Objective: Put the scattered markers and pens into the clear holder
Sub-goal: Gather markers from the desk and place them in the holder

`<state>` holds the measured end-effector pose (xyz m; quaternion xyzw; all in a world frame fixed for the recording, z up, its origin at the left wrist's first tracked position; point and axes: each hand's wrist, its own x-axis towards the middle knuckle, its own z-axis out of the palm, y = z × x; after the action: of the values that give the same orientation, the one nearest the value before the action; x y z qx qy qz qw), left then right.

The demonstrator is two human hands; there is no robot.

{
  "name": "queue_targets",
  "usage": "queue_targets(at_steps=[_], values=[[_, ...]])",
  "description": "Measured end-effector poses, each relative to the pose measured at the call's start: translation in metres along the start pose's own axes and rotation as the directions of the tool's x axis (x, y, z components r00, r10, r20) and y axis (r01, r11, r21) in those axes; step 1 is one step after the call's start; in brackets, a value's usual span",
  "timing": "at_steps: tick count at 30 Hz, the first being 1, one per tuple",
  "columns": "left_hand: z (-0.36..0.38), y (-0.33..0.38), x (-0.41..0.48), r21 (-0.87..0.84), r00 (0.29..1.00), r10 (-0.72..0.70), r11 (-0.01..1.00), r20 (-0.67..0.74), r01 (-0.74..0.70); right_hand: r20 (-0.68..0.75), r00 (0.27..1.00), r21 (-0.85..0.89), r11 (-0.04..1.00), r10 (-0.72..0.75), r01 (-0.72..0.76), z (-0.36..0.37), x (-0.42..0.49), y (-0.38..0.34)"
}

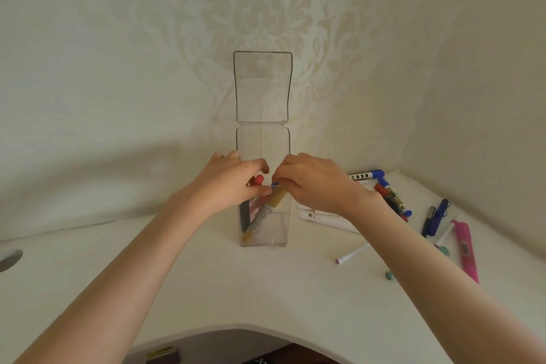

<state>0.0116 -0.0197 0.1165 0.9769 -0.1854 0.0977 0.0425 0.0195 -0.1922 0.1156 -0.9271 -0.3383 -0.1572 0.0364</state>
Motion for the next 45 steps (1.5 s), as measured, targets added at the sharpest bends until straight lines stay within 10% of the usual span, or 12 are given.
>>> queue_targets(at_steps=[30, 45], values=[[0.003, -0.008, 0.003, -0.228, 0.993, 0.081, 0.972, 0.082, -0.06, 0.172, 0.985, 0.417, 0.906, 0.004, -0.076, -0.002, -0.007, 0.002], [0.0, 0.029, -0.019, -0.256, 0.927, 0.165, 0.931, -0.337, -0.259, -0.013, 0.937, 0.74, 0.634, 0.348, -0.225, -0.013, -0.078, 0.049]])
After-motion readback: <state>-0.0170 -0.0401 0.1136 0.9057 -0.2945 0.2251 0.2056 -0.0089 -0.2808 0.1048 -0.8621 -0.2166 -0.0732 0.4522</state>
